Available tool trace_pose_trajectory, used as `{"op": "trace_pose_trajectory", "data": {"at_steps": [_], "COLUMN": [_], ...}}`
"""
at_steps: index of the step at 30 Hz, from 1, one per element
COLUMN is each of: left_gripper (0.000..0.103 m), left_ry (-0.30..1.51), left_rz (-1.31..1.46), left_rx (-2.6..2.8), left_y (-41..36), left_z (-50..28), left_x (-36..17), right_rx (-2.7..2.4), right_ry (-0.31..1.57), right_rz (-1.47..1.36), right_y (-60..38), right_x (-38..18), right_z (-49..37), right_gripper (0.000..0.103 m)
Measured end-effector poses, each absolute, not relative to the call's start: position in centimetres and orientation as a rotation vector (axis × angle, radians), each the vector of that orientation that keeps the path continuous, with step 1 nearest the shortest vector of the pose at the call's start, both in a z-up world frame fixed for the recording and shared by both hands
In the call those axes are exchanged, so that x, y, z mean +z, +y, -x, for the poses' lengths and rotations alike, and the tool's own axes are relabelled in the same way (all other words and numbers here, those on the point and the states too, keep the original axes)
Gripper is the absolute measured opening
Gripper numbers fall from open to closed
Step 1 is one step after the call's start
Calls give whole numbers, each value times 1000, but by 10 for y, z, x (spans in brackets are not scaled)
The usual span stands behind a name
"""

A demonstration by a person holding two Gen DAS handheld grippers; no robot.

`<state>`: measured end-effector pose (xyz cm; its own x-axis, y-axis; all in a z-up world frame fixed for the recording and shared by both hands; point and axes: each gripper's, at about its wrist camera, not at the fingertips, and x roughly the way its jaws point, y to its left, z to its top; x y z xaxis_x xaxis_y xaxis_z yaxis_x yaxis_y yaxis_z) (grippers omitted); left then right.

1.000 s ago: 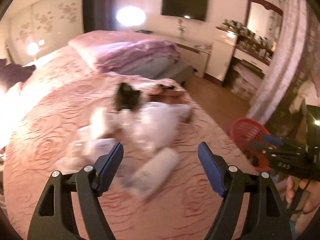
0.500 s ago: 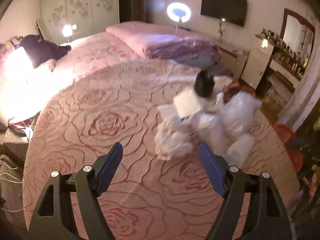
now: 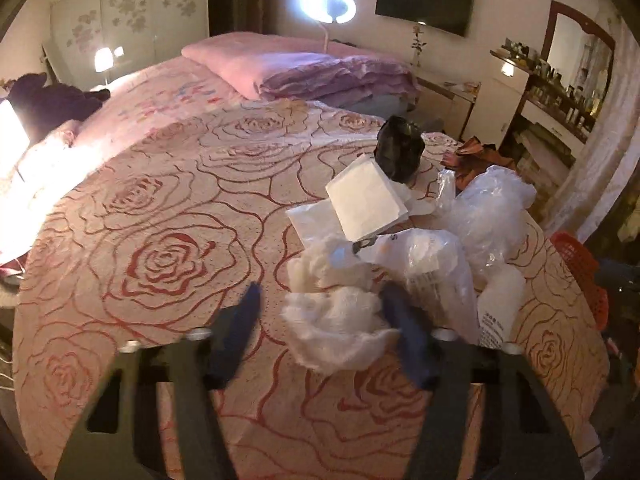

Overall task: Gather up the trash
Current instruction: 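Grasp the white mesh cloth on the bed with the left tool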

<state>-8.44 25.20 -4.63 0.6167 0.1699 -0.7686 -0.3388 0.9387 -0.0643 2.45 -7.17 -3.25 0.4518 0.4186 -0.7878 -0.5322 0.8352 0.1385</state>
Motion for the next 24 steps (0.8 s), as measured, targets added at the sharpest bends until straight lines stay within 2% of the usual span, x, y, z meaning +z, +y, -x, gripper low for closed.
{"op": "trace_pose_trajectory", "data": {"at_steps": [1,5,18,20,24], "left_gripper": [38,31,31,31,31], "left_ry": [862,851,774,754,735], "left_rz": [219,242,271,286,294], "left_rx": [294,296,449,466,477], "left_y": [253,257,273,278,279], "left_z": [84,88,146,154,161], "left_x": [-48,-50,-21,-15,-7], "right_rx": [592,616,763,772,785], "right_ry": [932,932,922,915,902], "right_rz": [138,154,202,203,207], "right_y": [-70,-57,15,25,45], "right_x": [-32,-31,-25,-25,-25], "right_z": [-24,-24,-26,-27,-30], "right_gripper": [62,62,63,71,76]}}
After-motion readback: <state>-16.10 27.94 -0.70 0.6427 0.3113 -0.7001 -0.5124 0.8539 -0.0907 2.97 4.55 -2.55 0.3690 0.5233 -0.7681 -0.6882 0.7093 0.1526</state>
